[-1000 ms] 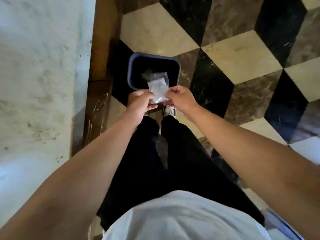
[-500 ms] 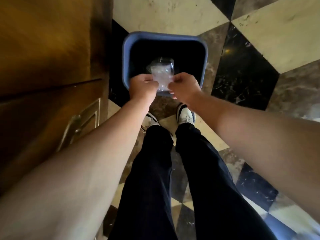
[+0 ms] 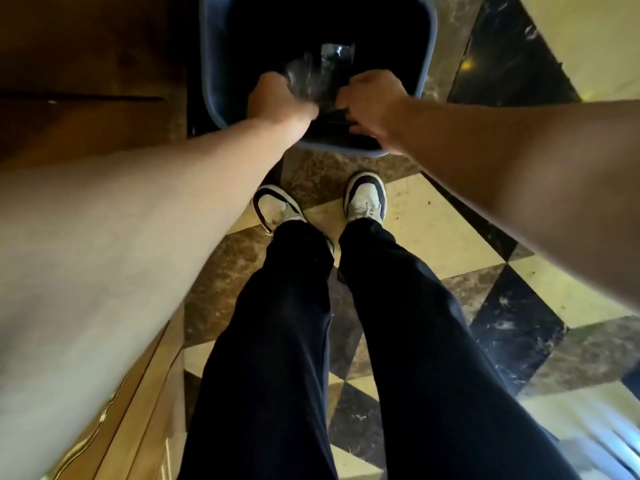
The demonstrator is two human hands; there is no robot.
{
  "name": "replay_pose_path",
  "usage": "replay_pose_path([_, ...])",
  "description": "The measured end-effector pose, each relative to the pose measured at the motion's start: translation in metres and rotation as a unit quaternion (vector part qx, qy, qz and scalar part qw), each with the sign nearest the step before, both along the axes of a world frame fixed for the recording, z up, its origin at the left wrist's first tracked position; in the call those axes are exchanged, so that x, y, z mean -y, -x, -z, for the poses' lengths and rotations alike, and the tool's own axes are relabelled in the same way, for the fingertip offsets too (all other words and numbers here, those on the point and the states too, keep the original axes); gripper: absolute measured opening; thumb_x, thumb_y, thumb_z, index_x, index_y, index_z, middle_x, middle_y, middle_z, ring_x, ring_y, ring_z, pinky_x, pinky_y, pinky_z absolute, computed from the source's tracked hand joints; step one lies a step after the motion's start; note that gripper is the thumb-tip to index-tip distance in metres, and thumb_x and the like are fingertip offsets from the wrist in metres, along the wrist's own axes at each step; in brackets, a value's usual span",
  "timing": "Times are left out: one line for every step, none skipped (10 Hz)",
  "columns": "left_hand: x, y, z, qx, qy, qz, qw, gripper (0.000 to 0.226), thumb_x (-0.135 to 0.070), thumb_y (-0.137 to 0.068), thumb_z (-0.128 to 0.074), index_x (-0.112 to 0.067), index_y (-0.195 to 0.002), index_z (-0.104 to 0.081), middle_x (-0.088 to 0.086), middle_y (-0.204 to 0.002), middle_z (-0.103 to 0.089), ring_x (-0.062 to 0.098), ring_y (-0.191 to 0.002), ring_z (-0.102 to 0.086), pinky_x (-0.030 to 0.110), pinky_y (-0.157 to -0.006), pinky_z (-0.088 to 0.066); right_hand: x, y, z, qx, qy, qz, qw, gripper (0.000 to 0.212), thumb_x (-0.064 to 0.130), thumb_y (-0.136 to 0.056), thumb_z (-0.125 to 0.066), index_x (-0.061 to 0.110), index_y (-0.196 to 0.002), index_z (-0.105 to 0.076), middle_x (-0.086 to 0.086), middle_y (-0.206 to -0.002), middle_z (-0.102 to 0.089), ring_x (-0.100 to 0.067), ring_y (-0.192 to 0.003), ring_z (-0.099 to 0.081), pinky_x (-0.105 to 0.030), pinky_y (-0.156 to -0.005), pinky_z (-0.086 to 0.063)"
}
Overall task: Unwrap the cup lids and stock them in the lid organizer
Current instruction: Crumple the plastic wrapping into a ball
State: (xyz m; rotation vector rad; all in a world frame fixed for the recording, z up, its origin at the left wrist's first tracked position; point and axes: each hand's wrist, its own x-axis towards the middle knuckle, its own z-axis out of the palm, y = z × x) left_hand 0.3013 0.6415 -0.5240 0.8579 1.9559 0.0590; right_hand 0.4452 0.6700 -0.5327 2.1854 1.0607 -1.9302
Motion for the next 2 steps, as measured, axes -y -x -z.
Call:
replay_pose_path([-0.004, 0.0, -0.019, -0.005, 0.016, -0.004, 1.0, 0.058, -0.017, -0.09, -0.07, -0.011, -0.144, -0.05, 0.008, -0.139, -0.061, 0.027, -0.128, -0.057, 0.028, -0.093, -0.045, -0.004, -0.006, -0.014, 0.013, 0.017, 0.005, 1.0, 0.012, 0.011, -0.098, -0.056, 0.014, -0.101, -0.066, -0.009, -0.102, -0.063, -0.025, -0.094, -0.062, -0.041, -0.095, -0.059])
replay_pose_path([-0.009, 0.001, -0.034, -0.015, 0.02, 0.005, 1.0, 0.06, -0.019, -0.093, -0.066, -0.014, -0.149, -0.044, 0.008, -0.143, -0.057, 0.028, -0.13, -0.055, 0.03, -0.095, -0.044, -0.012, -0.011, -0.027, 0.026, 0.021, -0.008, 0.999, 0.031, 0.012, -0.096, -0.057, 0.004, -0.124, -0.068, -0.009, -0.105, -0.063, -0.027, -0.097, -0.067, -0.036, -0.087, -0.061])
